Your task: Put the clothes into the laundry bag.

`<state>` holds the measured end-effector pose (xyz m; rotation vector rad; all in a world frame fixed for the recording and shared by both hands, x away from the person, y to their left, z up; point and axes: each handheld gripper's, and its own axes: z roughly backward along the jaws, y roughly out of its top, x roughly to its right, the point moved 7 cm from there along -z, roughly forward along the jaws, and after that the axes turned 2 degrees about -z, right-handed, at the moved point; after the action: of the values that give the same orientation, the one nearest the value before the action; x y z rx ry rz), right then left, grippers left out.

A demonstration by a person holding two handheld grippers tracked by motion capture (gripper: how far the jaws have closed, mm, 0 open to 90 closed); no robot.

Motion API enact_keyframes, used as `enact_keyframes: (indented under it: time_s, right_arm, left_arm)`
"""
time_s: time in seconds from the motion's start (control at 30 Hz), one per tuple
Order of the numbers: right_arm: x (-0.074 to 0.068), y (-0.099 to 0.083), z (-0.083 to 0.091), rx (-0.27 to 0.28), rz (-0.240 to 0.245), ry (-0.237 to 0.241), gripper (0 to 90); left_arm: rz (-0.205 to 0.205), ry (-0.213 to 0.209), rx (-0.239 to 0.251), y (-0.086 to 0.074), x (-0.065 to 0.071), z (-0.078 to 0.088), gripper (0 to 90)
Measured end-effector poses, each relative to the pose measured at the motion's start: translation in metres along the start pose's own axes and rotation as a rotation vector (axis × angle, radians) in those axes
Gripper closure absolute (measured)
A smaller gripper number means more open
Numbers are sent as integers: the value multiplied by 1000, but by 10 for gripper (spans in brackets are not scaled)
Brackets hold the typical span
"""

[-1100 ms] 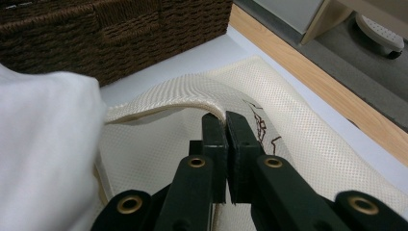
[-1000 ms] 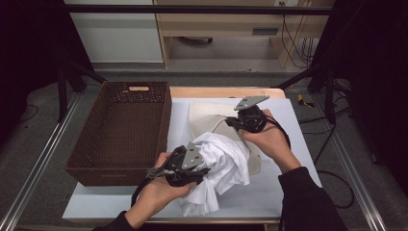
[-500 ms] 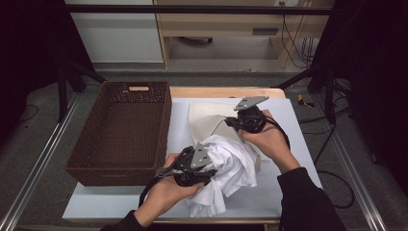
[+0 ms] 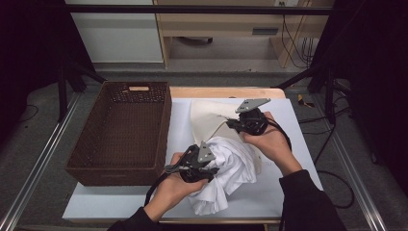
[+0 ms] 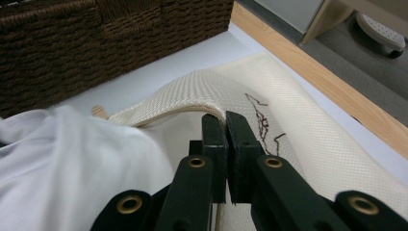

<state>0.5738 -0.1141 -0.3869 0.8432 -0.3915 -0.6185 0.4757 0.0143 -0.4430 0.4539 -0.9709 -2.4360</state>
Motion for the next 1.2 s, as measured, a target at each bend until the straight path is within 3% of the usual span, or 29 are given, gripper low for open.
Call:
enact_keyframes:
  time_s: [0.17, 0.23, 0.4, 0.57, 0.87, 1.2]
  right_arm:
    - [-1, -2, -2, -10, 6, 1, 880]
    - [-4, -3, -4, -16, 14, 8, 880]
    - [-11, -4, -9, -30, 31, 12, 881]
    - [-17, -5, -12, -43, 50, 22, 881]
    - [-20, -10, -16, -58, 50, 34, 881]
    - [-23, -11, -13, -60, 64, 41, 881]
  left_arm:
    - [23, 40, -24, -8, -8, -7, 528]
    - [58, 62, -24, -11, -12, -10, 528]
    - [77, 98, -31, -13, -17, -16, 527]
    - [97, 100, -26, -13, -20, -25, 523]
    - [109, 77, 39, -6, -17, -36, 520]
    - [166, 94, 74, -5, -31, -55, 518]
